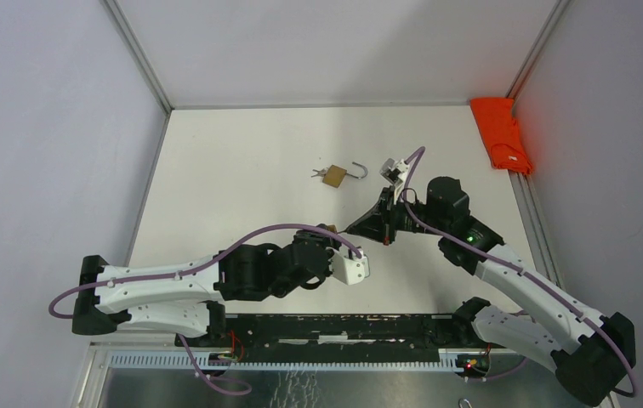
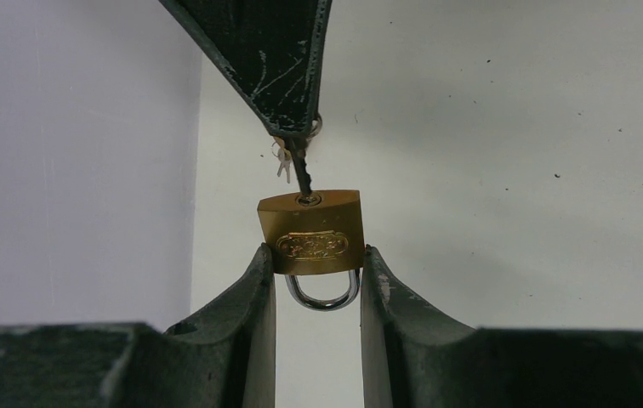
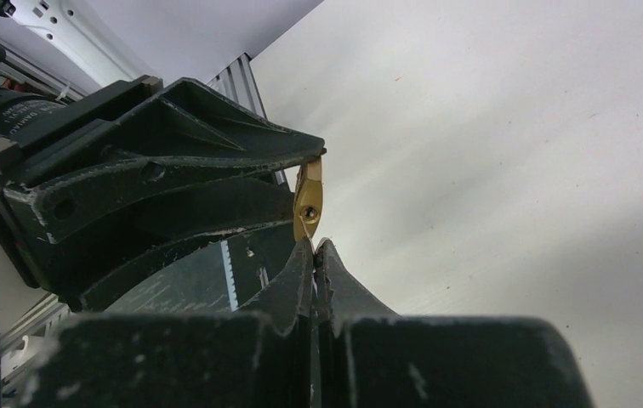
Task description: Unlock with the key
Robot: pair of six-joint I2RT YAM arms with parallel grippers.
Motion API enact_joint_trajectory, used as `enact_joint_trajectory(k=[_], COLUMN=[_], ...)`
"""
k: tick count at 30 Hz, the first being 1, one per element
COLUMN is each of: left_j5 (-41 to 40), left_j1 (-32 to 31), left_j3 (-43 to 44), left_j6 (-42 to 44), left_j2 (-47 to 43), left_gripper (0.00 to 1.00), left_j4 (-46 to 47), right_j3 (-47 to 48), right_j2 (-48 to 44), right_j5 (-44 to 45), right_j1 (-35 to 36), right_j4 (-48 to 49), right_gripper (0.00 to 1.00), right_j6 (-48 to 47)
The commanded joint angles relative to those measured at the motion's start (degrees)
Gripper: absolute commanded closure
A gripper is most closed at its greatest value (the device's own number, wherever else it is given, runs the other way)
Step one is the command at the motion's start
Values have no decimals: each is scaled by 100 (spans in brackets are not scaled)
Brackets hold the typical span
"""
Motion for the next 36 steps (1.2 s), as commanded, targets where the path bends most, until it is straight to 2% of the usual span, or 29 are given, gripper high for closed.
enact_joint_trajectory(k=[1, 36], left_j5=[34, 17], left_j1=[29, 30], left_j3=[270, 314], left_j6=[-192, -227], left_j2=[-13, -24], left_gripper=[98, 98], left_j4=[179, 146], right_j3=[318, 96], right_j2=[-70, 46], right_j5=[94, 224], right_j1=[34, 51], right_j4=[201, 229], right_gripper=[100, 100], right_j6=[45, 6])
